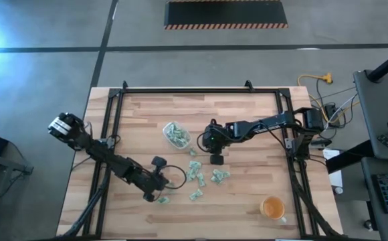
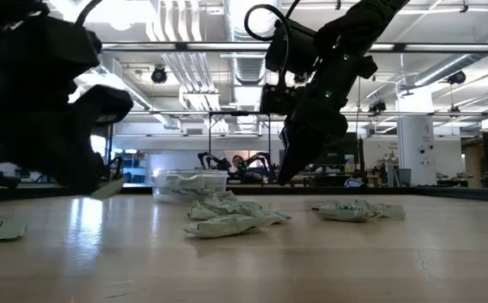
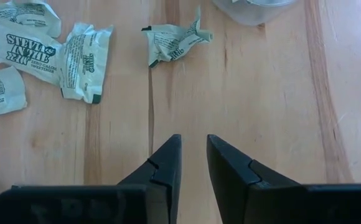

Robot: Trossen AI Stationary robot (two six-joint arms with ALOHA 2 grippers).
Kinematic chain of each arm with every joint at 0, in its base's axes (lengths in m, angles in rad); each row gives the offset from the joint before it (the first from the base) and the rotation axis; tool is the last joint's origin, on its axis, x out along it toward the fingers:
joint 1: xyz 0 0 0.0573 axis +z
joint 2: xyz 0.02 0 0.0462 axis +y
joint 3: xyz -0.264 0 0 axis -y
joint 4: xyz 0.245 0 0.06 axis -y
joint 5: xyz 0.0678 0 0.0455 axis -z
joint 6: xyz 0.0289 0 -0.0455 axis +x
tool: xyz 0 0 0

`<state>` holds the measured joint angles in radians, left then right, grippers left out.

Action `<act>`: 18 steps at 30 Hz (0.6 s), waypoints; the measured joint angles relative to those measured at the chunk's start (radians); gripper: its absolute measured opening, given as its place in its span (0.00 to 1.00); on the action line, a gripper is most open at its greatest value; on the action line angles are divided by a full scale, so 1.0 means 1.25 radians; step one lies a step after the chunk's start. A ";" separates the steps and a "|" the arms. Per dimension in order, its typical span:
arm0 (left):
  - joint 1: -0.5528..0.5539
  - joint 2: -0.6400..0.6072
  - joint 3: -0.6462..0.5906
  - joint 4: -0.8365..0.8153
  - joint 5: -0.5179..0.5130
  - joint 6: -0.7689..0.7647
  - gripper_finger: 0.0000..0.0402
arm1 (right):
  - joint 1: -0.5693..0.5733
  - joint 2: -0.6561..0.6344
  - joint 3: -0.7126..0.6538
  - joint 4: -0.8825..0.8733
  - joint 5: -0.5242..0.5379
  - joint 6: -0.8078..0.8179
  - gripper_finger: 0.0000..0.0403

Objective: Pick and place Stevia / Truvia into bins
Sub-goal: Put the stevia packet into the transparent bin

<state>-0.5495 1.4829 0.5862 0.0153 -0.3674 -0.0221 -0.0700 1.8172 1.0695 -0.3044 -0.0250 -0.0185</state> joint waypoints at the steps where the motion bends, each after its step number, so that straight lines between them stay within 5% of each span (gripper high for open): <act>1: 0.003 -0.006 0.001 0.000 -0.028 0.006 0.00 | 0.000 0.000 0.000 0.001 0.000 0.000 0.16; 10: 0.096 -0.104 -0.003 -0.045 -0.235 0.094 0.00 | 0.000 0.000 0.000 0.004 0.000 0.000 0.16; 18: 0.318 -0.204 -0.009 -0.105 -0.218 0.244 0.00 | 0.000 0.000 0.000 0.012 0.000 -0.006 0.16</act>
<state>-0.1514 1.2278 0.5753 -0.1155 -0.6403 0.2828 -0.0700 1.8175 1.0695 -0.2897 -0.0246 -0.0254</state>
